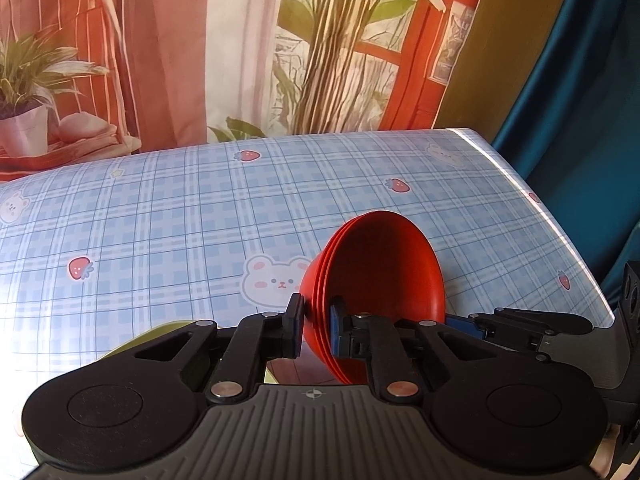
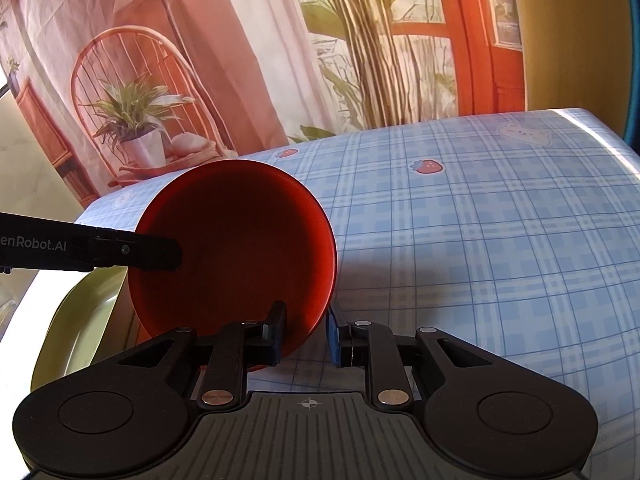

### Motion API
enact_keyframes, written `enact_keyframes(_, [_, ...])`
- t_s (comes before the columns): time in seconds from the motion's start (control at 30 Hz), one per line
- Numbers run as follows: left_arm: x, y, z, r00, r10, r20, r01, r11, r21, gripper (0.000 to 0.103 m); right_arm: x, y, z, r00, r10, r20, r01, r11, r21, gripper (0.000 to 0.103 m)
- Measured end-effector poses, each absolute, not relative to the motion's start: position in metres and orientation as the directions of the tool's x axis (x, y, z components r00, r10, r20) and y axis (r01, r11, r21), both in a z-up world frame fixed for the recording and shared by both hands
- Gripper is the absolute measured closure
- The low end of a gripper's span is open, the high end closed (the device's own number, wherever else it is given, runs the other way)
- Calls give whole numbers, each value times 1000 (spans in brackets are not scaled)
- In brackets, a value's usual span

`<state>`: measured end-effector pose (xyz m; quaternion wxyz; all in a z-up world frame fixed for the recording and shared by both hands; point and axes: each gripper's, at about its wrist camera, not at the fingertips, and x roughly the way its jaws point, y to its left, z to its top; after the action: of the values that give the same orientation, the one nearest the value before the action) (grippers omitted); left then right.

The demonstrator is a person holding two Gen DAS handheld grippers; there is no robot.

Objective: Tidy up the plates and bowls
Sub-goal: 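Carry the stacked red bowls with both grippers over the green plate stack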

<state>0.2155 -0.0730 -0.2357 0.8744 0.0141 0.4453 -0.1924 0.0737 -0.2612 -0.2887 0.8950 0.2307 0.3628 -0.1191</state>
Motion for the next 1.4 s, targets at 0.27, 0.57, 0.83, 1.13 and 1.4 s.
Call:
enact_keyframes(0.27, [217, -74, -237, 533, -297, -792, 330, 935, -128, 92, 73, -263, -290, 724, -20, -689, 389, 837, 384, 87])
enact_keyframes(0.57, [210, -77, -231, 536, -311, -785, 353, 927, -126, 91, 64, -269, -280, 744, -54, -666, 409, 825, 391, 88])
enact_keyframes(0.83, [192, -75, -218, 558, -325, -764, 344, 928, -143, 91, 50, -263, -260, 764, -94, -638, 416, 828, 376, 87])
enact_keyframes(1.13, [160, -55, -200, 588, -356, -726, 308, 929, -207, 91, 34, -243, -230, 790, -116, -602, 391, 852, 348, 88])
enact_keyframes(1.4, [134, -34, -190, 627, -344, -699, 265, 938, -223, 90, 34, -216, -210, 807, -103, -582, 352, 875, 333, 88])
